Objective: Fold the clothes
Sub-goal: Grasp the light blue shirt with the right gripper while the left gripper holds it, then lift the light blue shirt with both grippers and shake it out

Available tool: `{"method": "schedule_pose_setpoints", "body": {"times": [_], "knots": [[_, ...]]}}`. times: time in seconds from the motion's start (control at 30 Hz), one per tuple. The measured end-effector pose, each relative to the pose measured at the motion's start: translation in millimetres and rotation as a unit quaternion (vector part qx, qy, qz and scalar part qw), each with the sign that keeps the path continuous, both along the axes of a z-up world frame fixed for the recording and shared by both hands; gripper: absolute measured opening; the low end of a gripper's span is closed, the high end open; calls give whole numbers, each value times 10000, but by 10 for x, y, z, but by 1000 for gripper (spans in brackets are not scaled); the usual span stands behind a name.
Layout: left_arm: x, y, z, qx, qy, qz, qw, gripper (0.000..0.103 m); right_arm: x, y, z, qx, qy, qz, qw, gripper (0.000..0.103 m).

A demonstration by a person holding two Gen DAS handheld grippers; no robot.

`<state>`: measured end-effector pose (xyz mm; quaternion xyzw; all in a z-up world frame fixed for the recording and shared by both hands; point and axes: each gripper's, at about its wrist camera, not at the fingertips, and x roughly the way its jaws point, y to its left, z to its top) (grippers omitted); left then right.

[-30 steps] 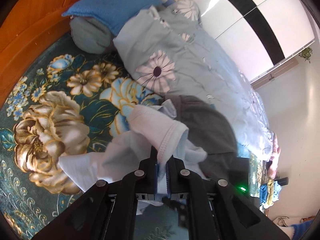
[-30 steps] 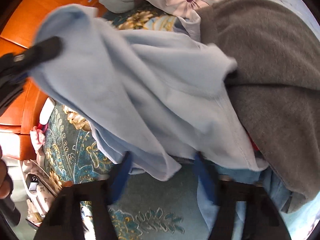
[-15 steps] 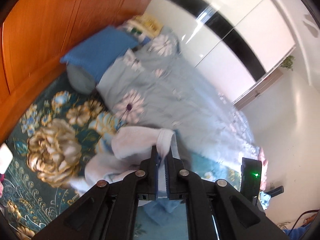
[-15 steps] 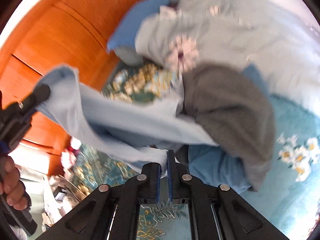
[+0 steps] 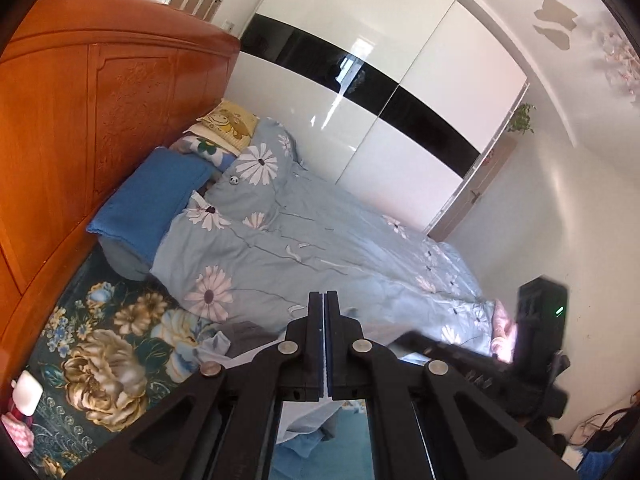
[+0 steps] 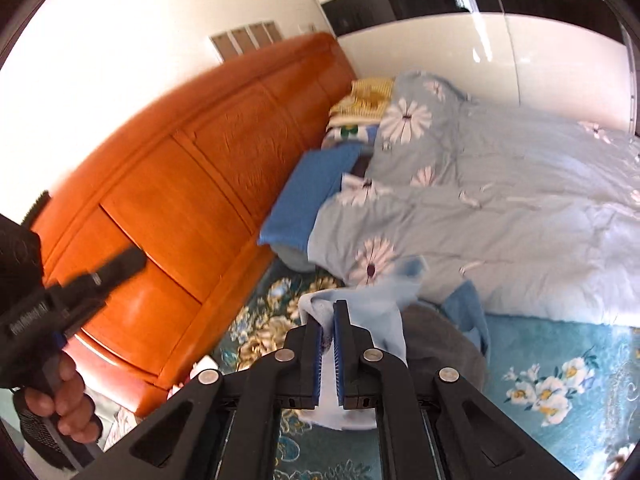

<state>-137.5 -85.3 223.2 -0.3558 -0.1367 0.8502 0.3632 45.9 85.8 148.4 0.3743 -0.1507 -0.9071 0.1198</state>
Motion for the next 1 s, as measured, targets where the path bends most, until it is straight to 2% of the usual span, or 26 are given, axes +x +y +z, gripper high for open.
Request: {"method": "schedule_pose_setpoints", "body": {"times": [0.2, 0.4, 0.7, 1.0], "knots": [[139, -209, -182, 215, -359, 75, 9991, 0, 171, 192, 314, -397, 311, -204, 9985, 5], [219, -365, -336, 326, -668, 141, 9971, 0, 263, 319, 685, -509, 712, -325, 9956, 5], [295, -351, -474, 473, -942, 130, 9943, 0, 435, 508, 1239, -668, 1228, -338, 9896, 5], [370, -295, -515, 535, -1052, 21, 9930, 0, 647, 588, 2083, -652, 2192, -136, 9734, 5]]}}
